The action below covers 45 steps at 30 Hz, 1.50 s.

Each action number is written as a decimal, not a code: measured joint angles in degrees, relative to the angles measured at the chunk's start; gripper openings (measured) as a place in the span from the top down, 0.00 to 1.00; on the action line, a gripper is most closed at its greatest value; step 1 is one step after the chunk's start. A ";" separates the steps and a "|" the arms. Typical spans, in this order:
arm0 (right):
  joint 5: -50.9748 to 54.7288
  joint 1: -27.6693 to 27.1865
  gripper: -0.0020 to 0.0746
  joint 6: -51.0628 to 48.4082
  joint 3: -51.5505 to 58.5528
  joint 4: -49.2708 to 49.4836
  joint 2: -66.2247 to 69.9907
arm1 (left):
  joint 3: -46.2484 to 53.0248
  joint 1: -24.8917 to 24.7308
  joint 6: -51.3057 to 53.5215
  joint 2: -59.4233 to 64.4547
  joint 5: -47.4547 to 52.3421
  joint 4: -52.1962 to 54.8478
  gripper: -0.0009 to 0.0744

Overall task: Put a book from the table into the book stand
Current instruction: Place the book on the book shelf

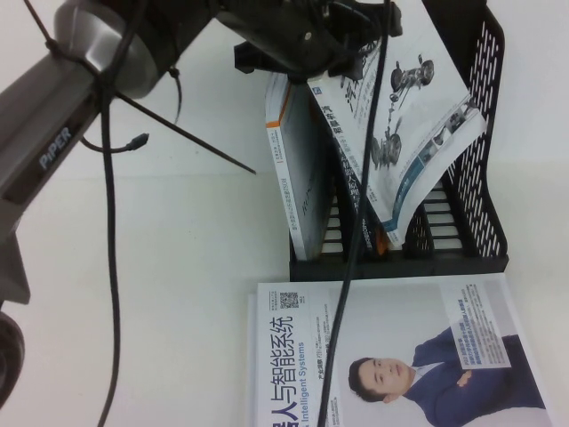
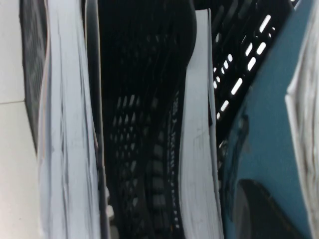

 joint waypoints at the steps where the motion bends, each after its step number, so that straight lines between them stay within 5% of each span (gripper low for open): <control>1: 0.00 0.00 0.98 0.00 0.00 0.00 0.00 | 0.00 -0.42 -1.17 0.00 -0.10 1.12 0.84; 23: 0.00 0.00 0.98 0.00 0.00 0.00 0.00 | -0.48 -8.47 -21.23 -0.10 0.58 17.42 0.84; 45: 0.00 0.00 0.98 0.00 0.00 2.47 0.00 | -8.32 -16.27 -28.02 0.65 -0.04 25.79 0.84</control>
